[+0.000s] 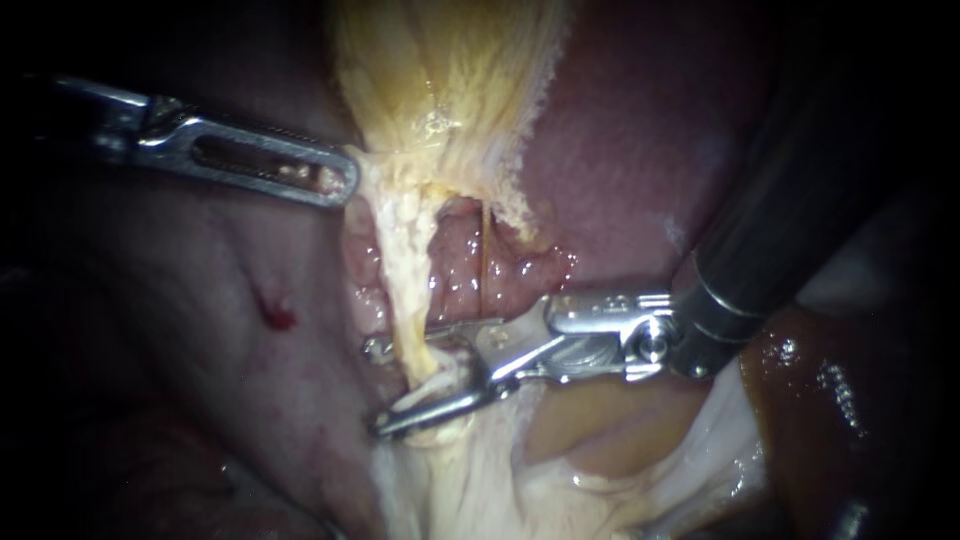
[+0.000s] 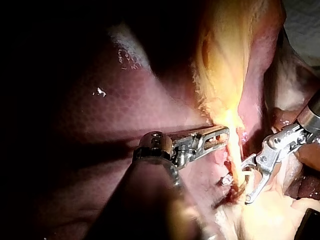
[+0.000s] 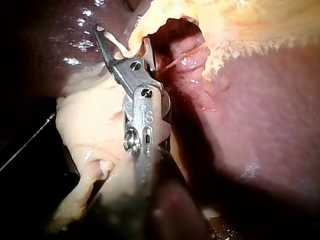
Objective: Clipping first clip left tube
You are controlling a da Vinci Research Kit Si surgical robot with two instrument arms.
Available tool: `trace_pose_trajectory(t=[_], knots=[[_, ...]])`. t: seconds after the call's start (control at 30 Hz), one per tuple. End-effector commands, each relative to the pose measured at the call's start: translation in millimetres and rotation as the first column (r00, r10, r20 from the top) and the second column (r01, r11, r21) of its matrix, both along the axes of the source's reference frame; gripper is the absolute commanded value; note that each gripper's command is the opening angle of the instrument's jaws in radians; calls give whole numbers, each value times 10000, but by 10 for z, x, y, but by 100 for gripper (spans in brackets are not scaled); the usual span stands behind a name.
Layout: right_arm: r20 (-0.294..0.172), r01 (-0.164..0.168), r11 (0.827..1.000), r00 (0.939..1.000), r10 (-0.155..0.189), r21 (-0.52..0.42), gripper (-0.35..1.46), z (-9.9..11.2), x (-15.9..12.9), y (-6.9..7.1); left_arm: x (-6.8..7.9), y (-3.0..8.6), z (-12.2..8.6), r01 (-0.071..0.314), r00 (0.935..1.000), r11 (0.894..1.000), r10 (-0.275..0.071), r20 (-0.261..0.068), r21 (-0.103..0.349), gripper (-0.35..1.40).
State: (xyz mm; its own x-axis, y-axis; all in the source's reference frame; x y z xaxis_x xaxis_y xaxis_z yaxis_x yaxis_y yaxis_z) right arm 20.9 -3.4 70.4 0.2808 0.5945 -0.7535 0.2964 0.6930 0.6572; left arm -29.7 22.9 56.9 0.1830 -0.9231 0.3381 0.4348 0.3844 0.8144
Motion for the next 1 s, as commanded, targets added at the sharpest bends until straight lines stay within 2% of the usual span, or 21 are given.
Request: trace_pose_trajectory(t=[0.03, 0.5, 0.73, 0.87, 1.0], knots=[[-35, -16, 10000, 10000, 16, 7, 50, 0, 0, 0, 0, 0, 0, -2, 10000, 10000, 2, -3, 6, -35], [-56, 23, 10000, 10000, -23, 2, 50, 0, -2, -1, 0, 0, 0, -4, 10000, 10000, 4, -2, 6, -35], [-251, 70, 10000, 9997, -69, 61, 50, -15, -9, -10, 2, 0, 1, -20, 10000, 10000, 20, 8, 6, -35], [-508, 240, 9996, 9984, -233, 134, 50, -28, -11, -17, 4, 1, 2, -30, 10000, 10000, 30, 15, 7, -35], [-759, 560, 9983, 9956, -547, 145, 50, -38, -11, -24, 6, 2, 4, -37, 10000, 10000, 37, 19, 7, -35]])
